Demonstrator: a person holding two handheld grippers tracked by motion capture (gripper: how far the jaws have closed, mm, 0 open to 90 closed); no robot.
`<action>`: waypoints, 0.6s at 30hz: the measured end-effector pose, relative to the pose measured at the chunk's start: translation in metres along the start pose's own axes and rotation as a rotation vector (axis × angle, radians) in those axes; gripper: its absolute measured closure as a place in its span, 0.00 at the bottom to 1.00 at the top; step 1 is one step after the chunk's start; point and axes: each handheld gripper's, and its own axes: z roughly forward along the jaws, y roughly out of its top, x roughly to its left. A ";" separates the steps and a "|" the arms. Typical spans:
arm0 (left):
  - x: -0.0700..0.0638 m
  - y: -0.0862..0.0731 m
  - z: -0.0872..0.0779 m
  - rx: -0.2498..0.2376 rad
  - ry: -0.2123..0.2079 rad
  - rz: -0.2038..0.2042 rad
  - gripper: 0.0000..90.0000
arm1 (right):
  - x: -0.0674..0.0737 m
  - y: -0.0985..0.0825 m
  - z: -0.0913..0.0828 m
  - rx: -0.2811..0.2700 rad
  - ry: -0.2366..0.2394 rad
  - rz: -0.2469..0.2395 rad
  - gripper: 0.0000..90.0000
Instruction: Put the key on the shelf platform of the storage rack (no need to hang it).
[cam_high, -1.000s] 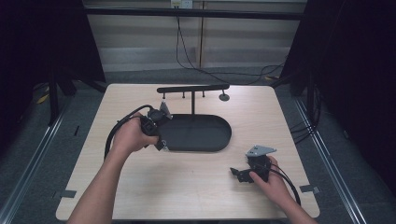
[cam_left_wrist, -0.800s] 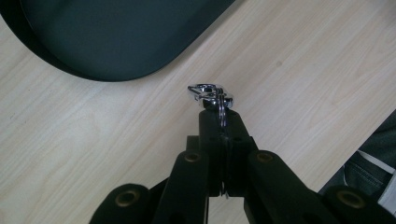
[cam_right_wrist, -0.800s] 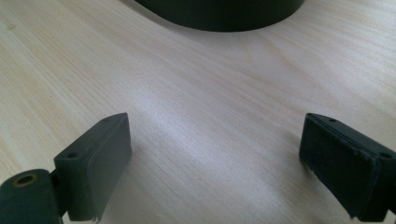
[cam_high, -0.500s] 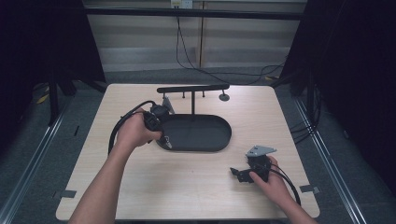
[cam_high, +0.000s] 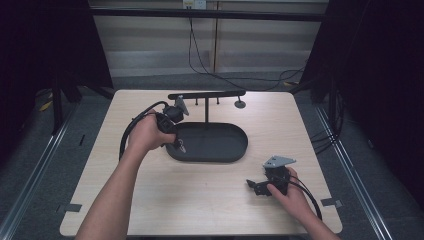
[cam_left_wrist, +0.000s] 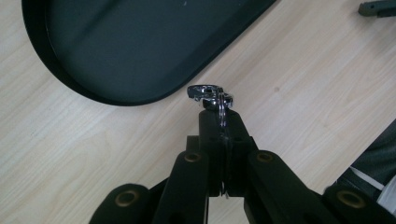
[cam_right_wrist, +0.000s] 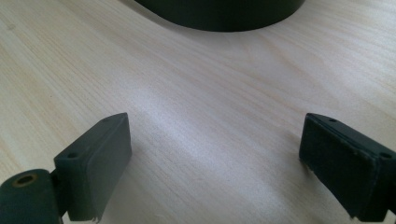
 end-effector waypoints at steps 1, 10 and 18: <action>0.000 0.001 0.000 0.000 -0.003 -0.006 0.99 | 0.000 0.000 0.000 0.000 0.000 0.000 0.10; 0.001 0.011 0.003 0.003 0.000 -0.005 0.99 | 0.000 0.000 0.000 0.000 0.000 0.000 0.10; 0.001 0.019 0.006 -0.002 -0.003 -0.001 0.99 | 0.000 0.000 0.000 0.000 0.000 0.000 0.10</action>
